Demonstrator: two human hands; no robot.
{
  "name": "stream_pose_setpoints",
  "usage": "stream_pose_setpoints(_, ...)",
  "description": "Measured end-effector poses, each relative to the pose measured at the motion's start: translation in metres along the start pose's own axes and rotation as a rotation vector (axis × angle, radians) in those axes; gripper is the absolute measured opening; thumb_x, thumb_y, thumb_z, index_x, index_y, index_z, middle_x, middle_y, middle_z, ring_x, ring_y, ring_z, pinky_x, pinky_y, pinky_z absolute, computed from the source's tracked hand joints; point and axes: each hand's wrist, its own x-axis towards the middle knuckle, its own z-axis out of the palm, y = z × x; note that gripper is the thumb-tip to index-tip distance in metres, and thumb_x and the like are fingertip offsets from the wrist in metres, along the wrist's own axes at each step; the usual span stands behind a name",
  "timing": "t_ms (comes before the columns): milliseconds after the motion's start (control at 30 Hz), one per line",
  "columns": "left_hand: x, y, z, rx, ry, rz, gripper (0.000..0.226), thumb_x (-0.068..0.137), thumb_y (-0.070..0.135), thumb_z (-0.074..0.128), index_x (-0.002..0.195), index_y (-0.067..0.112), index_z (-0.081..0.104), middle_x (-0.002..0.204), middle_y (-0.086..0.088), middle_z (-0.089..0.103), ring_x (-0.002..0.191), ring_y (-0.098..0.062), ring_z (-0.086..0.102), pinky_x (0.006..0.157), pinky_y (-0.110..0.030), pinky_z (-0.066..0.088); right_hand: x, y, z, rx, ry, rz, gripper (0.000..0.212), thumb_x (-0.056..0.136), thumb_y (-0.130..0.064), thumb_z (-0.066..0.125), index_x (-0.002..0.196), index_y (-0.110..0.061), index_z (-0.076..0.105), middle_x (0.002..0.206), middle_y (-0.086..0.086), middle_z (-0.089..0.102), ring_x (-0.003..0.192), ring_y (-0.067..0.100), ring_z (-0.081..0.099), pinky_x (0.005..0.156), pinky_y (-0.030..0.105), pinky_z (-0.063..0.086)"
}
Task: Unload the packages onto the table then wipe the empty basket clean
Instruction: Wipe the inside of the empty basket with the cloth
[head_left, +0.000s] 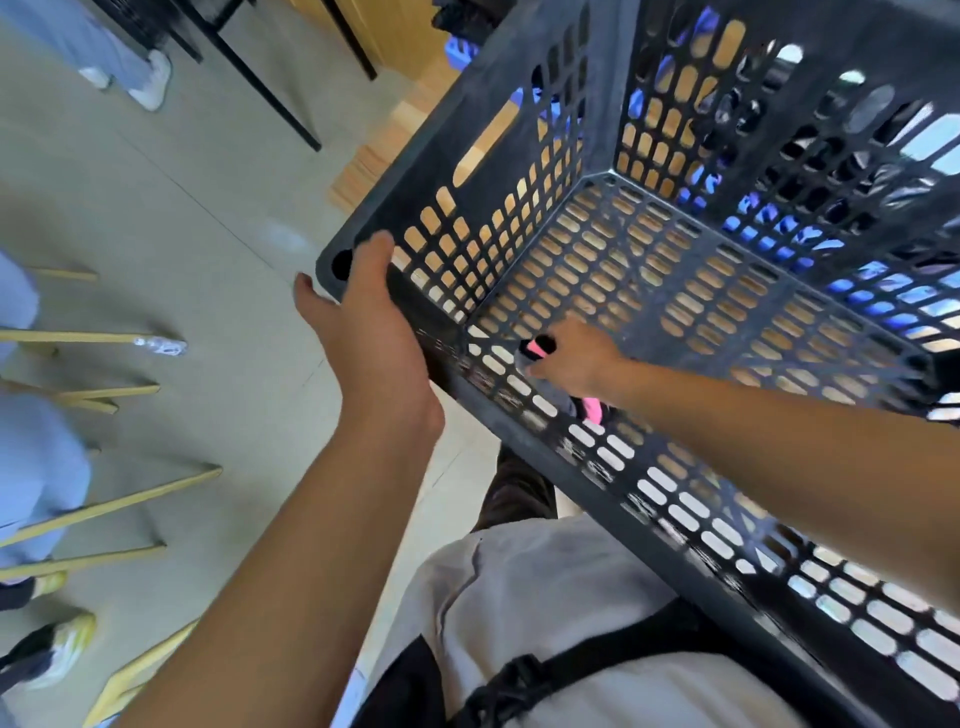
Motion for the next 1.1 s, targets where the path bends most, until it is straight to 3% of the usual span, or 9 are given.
stream_pose_setpoints(100,0.004,0.003,0.010,0.115,0.044,0.148,0.065,0.087,0.036,0.066,0.144,0.035,0.034,0.135,0.002,0.055,0.111,-0.017,0.063,0.095,-0.040,0.055,0.008,-0.006,0.030,0.049,-0.069,0.009,0.030,0.099,-0.034,0.058,0.118,-0.011,0.056,0.087,0.006,0.066,0.067,0.019,0.056,0.053,0.027,0.038)
stream_pose_setpoints(233,0.008,-0.002,0.009,0.136,0.078,0.220,0.044,0.092,0.023,0.062,0.132,0.028,0.045,0.122,-0.001,0.060,0.102,-0.018,0.067,0.088,-0.039,0.059,0.015,-0.001,0.048,0.181,-0.035,0.030,0.040,0.100,-0.055,0.043,0.113,-0.018,0.053,0.084,0.003,0.059,0.069,0.019,0.055,0.059,0.031,0.039)
stream_pose_setpoints(300,0.010,-0.002,0.009,0.139,0.077,0.229,0.042,0.091,0.020,0.061,0.130,0.028,0.046,0.121,-0.001,0.060,0.102,-0.018,0.067,0.087,-0.038,0.060,0.018,0.000,0.048,0.264,-0.082,0.027,0.044,0.099,-0.057,0.043,0.110,-0.016,0.056,0.087,0.007,0.062,0.074,0.023,0.059,0.066,0.034,0.044)
stream_pose_setpoints(400,0.008,-0.004,0.009,0.145,0.071,0.230,0.041,0.091,0.017,0.060,0.129,0.028,0.047,0.118,-0.001,0.063,0.096,-0.017,0.069,0.081,-0.034,0.061,0.018,-0.002,0.046,0.385,-0.124,0.013,0.039,0.098,-0.052,0.051,0.091,-0.015,0.059,0.073,0.006,0.058,0.061,0.018,0.052,0.058,0.032,0.039)
stream_pose_setpoints(767,0.007,-0.002,0.009,0.167,0.073,0.272,0.041,0.093,0.010,0.053,0.129,0.026,0.047,0.122,0.000,0.062,0.100,-0.017,0.067,0.067,-0.017,0.057,-0.063,-0.054,0.004,0.581,-0.158,-0.270,0.035,0.095,-0.043,0.061,0.074,-0.016,0.058,0.056,0.001,0.052,0.048,0.013,0.046,0.053,0.031,0.034)
stream_pose_setpoints(867,0.007,-0.001,0.009,0.162,0.081,0.269,0.041,0.093,0.007,0.051,0.130,0.025,0.047,0.117,0.001,0.063,0.093,-0.011,0.069,0.064,-0.015,0.055,-0.092,-0.071,-0.012,0.547,-0.146,-0.376,0.042,0.089,-0.050,0.060,0.072,-0.012,0.056,0.059,0.008,0.053,0.056,0.020,0.050,0.060,0.043,0.040)
stream_pose_setpoints(967,0.007,0.000,0.010,0.190,0.090,0.280,0.042,0.094,0.003,0.049,0.131,0.023,0.047,0.110,0.003,0.063,0.077,0.001,0.067,0.060,-0.012,0.051,-0.120,-0.084,-0.042,0.596,-0.335,-0.424,0.043,0.092,-0.037,0.066,0.067,-0.006,0.051,0.060,0.017,0.050,0.054,0.027,0.051,0.053,0.041,0.044)
stream_pose_setpoints(1033,0.007,0.000,0.010,0.194,0.098,0.286,0.042,0.095,0.002,0.047,0.132,0.022,0.046,0.109,0.003,0.062,0.073,0.004,0.066,0.057,-0.010,0.050,-0.121,-0.086,-0.066,0.607,-0.535,-0.300,0.026,0.082,-0.032,0.071,0.076,-0.009,0.061,0.065,0.006,0.062,0.058,0.017,0.062,0.053,0.026,0.052)
stream_pose_setpoints(1100,0.006,-0.001,0.011,0.190,0.093,0.271,0.042,0.097,0.002,0.047,0.133,0.023,0.046,0.113,0.002,0.061,0.078,0.002,0.067,0.058,-0.008,0.049,-0.100,-0.075,-0.082,0.616,-0.559,-0.130,0.037,0.073,-0.039,0.073,0.091,-0.008,0.064,0.077,0.007,0.068,0.068,0.020,0.066,0.062,0.028,0.055)
